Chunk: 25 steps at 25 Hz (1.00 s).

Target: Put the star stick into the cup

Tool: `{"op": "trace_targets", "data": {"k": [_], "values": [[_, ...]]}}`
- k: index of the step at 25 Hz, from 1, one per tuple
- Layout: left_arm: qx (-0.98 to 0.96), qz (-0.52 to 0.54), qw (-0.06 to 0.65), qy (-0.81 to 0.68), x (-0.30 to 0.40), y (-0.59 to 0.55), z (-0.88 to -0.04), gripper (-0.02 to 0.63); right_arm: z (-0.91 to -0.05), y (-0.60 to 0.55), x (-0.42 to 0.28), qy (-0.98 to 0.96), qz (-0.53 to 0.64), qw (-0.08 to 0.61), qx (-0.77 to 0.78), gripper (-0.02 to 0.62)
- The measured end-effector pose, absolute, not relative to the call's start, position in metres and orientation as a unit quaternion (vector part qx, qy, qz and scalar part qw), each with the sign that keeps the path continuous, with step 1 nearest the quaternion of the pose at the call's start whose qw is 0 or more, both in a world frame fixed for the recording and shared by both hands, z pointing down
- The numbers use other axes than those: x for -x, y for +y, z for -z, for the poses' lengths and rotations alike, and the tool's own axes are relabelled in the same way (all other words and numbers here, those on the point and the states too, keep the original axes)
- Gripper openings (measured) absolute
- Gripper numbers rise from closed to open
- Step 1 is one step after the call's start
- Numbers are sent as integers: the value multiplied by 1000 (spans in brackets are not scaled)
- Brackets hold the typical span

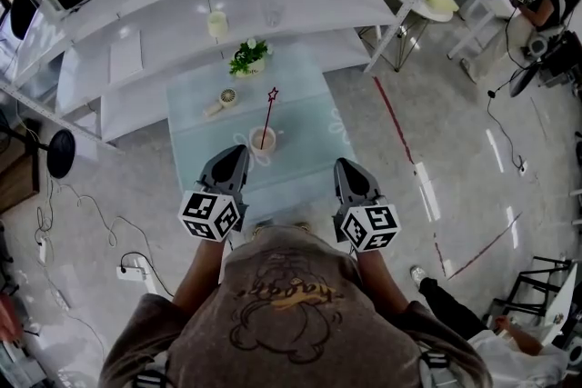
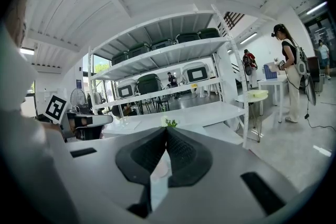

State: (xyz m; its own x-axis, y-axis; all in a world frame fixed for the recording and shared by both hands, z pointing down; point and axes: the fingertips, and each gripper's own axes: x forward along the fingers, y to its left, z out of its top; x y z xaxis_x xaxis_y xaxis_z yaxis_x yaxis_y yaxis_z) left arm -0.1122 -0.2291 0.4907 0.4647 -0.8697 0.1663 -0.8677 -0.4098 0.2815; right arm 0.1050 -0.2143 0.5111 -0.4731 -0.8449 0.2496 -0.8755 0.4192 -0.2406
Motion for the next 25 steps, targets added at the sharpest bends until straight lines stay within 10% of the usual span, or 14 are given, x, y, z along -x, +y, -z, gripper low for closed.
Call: {"op": "trace_targets", "data": {"k": [25], "values": [[-834, 18, 183, -520, 105, -228, -490, 21, -511, -217, -107, -846, -168, 49, -504, 0]]}}
